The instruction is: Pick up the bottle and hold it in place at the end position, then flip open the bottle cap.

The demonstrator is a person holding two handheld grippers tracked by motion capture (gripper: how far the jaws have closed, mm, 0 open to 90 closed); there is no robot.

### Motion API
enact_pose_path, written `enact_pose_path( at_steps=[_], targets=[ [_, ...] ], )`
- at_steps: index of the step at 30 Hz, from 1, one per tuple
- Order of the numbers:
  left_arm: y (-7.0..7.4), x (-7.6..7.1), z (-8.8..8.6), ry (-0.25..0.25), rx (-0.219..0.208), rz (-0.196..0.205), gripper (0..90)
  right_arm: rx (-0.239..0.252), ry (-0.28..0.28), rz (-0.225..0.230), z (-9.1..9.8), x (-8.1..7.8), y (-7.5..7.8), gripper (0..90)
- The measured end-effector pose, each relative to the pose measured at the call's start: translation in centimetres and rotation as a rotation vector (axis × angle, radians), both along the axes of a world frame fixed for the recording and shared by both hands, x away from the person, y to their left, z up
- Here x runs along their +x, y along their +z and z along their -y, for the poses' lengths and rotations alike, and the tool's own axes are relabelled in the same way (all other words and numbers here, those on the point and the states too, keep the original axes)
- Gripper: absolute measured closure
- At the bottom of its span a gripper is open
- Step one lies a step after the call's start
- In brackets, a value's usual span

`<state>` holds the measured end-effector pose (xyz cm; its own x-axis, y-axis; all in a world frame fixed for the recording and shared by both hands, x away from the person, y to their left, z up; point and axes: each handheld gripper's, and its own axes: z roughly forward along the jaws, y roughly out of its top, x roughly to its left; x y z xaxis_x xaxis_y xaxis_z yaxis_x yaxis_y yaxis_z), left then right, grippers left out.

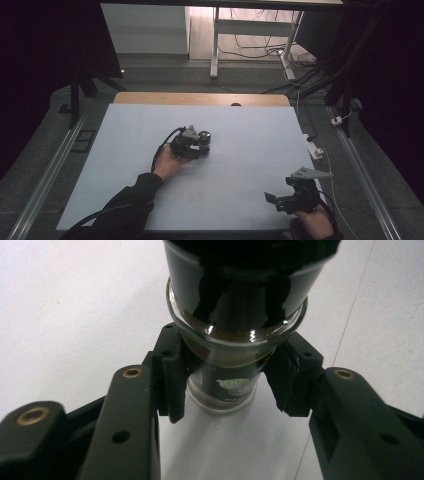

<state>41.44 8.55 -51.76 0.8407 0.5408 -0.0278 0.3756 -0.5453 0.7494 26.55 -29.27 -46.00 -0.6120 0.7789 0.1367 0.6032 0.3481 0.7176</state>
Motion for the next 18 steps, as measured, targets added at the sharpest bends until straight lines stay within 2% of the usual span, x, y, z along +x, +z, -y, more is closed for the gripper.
enact_pose_path(
  at_steps=[18],
  targets=[
    [-0.03,-0.15,0.1,0.017,0.003,-0.003,54.0,0.0,-0.001,0.015,-0.01,-0.1,0.14,0.0]
  ],
)
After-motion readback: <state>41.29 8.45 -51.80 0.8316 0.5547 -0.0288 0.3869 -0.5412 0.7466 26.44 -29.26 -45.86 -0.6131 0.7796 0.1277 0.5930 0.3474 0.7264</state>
